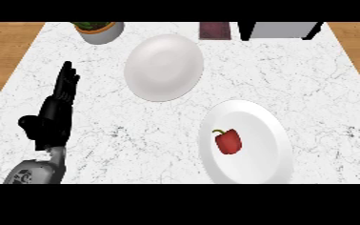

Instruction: Pick the bell pepper from the plate and place it in the plate

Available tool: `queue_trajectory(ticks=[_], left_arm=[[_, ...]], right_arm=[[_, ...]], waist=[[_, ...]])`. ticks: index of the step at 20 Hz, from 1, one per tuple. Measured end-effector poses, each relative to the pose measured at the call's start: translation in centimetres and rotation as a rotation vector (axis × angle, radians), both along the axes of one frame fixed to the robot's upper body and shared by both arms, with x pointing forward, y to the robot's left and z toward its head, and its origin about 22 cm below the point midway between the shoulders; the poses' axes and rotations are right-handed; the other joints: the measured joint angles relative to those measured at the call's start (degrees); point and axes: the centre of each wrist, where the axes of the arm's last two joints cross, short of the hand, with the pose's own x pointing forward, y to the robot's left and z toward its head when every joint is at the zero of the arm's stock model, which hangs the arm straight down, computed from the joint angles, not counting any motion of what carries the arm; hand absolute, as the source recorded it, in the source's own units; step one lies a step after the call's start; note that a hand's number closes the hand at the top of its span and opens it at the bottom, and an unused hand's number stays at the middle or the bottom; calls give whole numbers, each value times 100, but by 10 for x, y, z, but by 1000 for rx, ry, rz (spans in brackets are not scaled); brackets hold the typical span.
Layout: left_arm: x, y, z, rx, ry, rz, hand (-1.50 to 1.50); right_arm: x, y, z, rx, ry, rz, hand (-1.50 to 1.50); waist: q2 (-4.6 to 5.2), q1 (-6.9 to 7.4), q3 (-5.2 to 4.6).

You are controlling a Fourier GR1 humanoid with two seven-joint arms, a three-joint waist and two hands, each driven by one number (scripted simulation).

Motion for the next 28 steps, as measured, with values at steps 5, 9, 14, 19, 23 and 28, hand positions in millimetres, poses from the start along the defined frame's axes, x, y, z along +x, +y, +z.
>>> queue_trajectory(ticks=[5, 9, 14, 19, 23, 28], left_arm=[[-5, 4, -10, 26, 34, -69, 0], [-9, 9, -20, 18, 97, -114, 0], [-16, 23, -38, -8, 148, -154, 0], [-22, 37, -51, -22, 166, -158, 0], [-17, 36, -62, -26, 166, -158, 0], [-17, 41, -57, -29, 167, -153, 0]], right_arm=[[1, 83, -28, 35, 132, 180, 150], [-4, 115, -43, -155, 118, 146, -150], [-44, 199, -102, -127, 52, 93, -150], [-93, 239, -137, -194, -11, 39, -150], [-121, 242, -144, -245, -33, -41, -150], [-141, 221, -141, -380, 56, -128, -150]], waist=[[144, 147, -125], [157, 132, -212], [179, 52, -179], [169, -24, -165], [168, -72, -162], [155, -112, -170]])
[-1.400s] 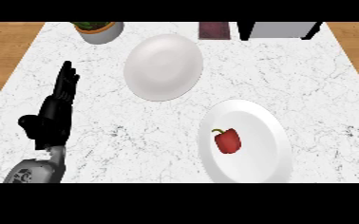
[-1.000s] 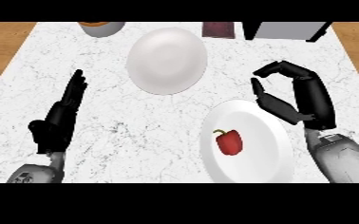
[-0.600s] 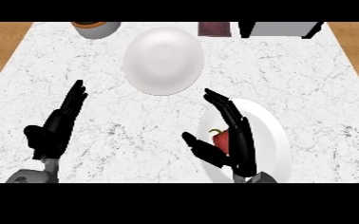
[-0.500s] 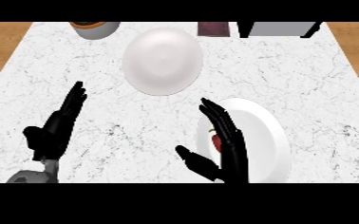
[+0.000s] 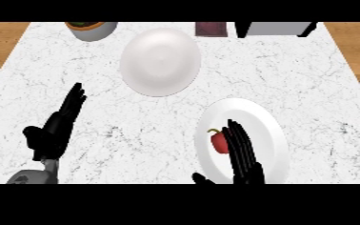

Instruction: Pick the bell pepper from the plate and place it in the plate

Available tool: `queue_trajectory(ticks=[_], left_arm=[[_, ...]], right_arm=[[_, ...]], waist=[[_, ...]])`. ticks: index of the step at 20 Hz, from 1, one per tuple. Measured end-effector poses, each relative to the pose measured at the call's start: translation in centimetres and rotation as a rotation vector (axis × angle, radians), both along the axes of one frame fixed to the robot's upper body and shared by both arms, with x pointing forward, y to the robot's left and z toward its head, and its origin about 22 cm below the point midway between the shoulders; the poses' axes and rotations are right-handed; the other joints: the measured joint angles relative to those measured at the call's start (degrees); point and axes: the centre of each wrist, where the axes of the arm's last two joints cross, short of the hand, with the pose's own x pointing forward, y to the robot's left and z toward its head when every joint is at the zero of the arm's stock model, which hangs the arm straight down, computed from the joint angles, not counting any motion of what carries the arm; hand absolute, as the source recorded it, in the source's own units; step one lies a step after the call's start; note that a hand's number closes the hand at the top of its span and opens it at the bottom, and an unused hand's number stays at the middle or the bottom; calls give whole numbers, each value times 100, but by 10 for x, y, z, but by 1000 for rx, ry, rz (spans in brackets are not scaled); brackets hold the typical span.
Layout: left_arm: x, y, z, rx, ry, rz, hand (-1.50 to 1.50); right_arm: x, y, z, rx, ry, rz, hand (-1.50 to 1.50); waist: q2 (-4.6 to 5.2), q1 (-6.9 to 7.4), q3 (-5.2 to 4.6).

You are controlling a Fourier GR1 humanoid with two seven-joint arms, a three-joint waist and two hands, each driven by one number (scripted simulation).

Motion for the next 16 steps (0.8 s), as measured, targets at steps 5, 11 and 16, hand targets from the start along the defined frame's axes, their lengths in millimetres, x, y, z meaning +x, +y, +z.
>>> queue_trajectory(ticks=[5, 11, 16], left_arm=[[-1, 4, -3, 3, 1, 6, 0], [-2, -2, -3, 2, -6, -4, 0], [3, 1, 2, 2, -2, -12, 0]], right_arm=[[-15, -19, 4, -183, 190, -51, -150], [-17, -9, 39, -306, 380, -107, -150], [-7, 6, 61, -365, 495, -161, -150]], waist=[[6, -19, -9], [11, 43, 1], [18, 74, 9]])
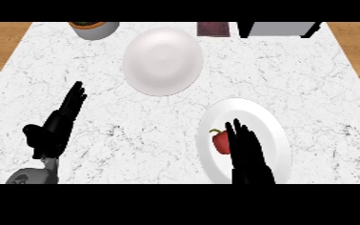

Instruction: Pick the bell pepper from the plate and place it in the plate

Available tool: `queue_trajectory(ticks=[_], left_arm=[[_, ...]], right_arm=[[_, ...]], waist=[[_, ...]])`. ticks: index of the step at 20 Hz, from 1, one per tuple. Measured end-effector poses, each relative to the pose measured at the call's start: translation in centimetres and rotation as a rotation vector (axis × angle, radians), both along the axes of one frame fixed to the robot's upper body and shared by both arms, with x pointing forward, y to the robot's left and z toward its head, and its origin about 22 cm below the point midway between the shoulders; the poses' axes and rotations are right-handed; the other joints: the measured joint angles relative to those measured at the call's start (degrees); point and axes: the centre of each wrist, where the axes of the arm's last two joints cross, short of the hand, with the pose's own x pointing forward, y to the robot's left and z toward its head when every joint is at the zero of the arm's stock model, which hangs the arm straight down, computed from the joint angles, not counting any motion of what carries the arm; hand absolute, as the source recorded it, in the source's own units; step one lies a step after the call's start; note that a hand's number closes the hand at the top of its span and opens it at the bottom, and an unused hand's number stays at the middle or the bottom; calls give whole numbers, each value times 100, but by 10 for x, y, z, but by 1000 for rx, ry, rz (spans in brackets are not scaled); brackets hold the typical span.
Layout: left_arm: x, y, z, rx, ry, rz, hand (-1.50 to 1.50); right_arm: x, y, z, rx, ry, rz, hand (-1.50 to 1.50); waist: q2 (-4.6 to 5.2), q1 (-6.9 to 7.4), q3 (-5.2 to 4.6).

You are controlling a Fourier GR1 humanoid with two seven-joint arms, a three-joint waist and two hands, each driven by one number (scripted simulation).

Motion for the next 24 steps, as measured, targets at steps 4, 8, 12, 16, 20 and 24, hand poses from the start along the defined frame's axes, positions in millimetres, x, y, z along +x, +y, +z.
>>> queue_trajectory(ticks=[4, 8, 12, 16, 20, 24], left_arm=[[-1, -2, -3, -1, 3, -4, 0], [-1, 1, -1, -6, 3, -4, 0], [0, 3, 1, -3, 2, -1, 0], [3, 1, -5, -3, 2, -3, 0], [4, -8, 2, -5, 7, -11, 0], [3, -2, -1, -13, 4, -5, 0]], right_arm=[[5, 0, 5, -53, 58, -34, -150], [15, -5, 7, -103, 114, -58, -150], [26, -1, -8, -116, 157, -62, -150], [41, -4, -17, -120, 170, -66, -150], [54, -3, -25, -161, 183, -92, -150], [64, -6, -34, -166, 191, -111, -150]], waist=[[2, 8, 4], [3, 13, 6], [4, 16, 7], [6, 14, 7], [4, 20, 8], [-4, 20, 2]])
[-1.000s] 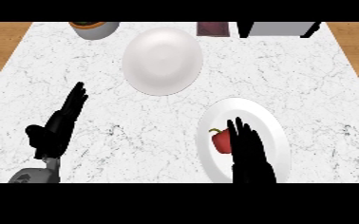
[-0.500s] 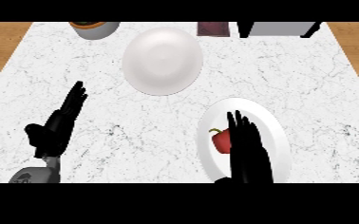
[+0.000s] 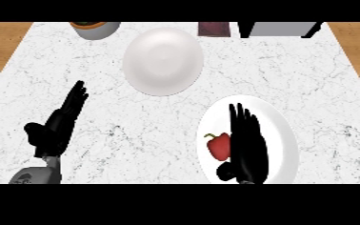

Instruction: Pick the bell pepper from the plate and place it in the plate

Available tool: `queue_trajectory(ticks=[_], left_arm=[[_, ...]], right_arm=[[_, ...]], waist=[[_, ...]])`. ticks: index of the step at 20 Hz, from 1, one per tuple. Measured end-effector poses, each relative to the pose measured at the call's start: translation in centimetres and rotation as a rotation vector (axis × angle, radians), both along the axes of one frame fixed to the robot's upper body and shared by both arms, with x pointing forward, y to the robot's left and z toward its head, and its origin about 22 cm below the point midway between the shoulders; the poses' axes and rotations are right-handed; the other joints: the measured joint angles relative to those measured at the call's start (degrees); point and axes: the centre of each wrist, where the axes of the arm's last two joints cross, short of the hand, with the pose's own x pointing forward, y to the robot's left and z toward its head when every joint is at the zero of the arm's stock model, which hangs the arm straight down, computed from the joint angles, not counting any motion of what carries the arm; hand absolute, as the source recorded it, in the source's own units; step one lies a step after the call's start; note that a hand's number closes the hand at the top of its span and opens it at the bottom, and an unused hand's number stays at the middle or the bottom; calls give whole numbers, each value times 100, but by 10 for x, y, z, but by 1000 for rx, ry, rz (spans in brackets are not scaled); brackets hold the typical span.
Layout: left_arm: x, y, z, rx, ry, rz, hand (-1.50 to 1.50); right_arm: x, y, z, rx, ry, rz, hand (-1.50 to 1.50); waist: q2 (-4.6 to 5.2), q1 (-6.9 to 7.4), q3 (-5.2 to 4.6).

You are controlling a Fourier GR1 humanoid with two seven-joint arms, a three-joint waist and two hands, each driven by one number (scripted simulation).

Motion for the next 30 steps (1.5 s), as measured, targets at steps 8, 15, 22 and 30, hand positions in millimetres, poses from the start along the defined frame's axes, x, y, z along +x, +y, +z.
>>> queue_trajectory(ticks=[8, 15, 22, 30], left_arm=[[-4, 5, -4, 13, -4, 7, 0], [0, 5, 0, 7, -6, 1, 0], [-8, 5, -1, 9, -3, 5, 0], [-5, 4, -7, 13, -3, 14, 0]], right_arm=[[15, -4, -9, 37, 20, 86, 150], [19, -8, -16, 41, -28, 122, 150], [18, -42, -20, 92, 32, -140, 150], [4, -37, 23, 48, -129, -195, 150]], waist=[[-53, -4, -40], [-80, -8, -54], [-40, -27, -23], [-6, -28, 0]])
